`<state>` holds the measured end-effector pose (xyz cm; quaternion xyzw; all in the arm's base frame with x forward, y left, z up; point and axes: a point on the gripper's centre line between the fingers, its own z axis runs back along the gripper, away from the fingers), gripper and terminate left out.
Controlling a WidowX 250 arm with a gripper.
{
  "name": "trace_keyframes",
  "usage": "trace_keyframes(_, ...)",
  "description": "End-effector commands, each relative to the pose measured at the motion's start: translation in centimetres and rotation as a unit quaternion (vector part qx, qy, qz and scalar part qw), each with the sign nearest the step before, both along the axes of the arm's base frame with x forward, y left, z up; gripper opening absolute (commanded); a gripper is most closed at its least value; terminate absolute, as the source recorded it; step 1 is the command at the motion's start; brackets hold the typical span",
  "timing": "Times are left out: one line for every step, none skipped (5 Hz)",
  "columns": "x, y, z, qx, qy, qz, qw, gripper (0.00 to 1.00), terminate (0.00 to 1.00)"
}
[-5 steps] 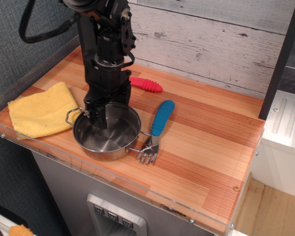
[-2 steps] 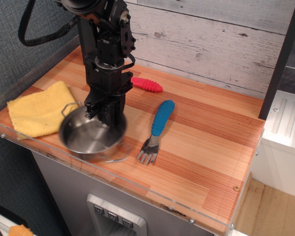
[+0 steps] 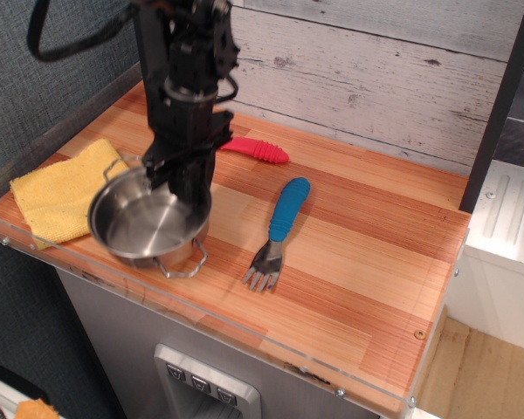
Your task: Put the pot on the right side of the fork.
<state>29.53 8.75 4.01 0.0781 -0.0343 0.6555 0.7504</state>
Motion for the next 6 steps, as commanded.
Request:
trace_keyframes(1.6, -2.5, 4.8, -0.009, -0.046, 0.020, 0.9987, 0.00, 0.00)
trace_keyframes(1.9, -4.8, 5.9, -0.010, -0.051, 0.023, 0.9984, 0.00, 0.00)
trace_keyframes(2.1, -7.1, 6.1, -0.023, -0.054, 0.016, 0.9981, 0.00, 0.00)
trace_keyframes(2.3, -9.8, 5.4, -0.037, -0.059, 0.015, 0.9975, 0.00, 0.00)
trace_keyframes(2.6, -12.3, 4.7, -0.041, -0.057, -0.001, 0.9975, 0.00, 0.00)
trace_keyframes(3.2, -14.6, 3.7, -0.057, -0.058, 0.002, 0.9967, 0.00, 0.00)
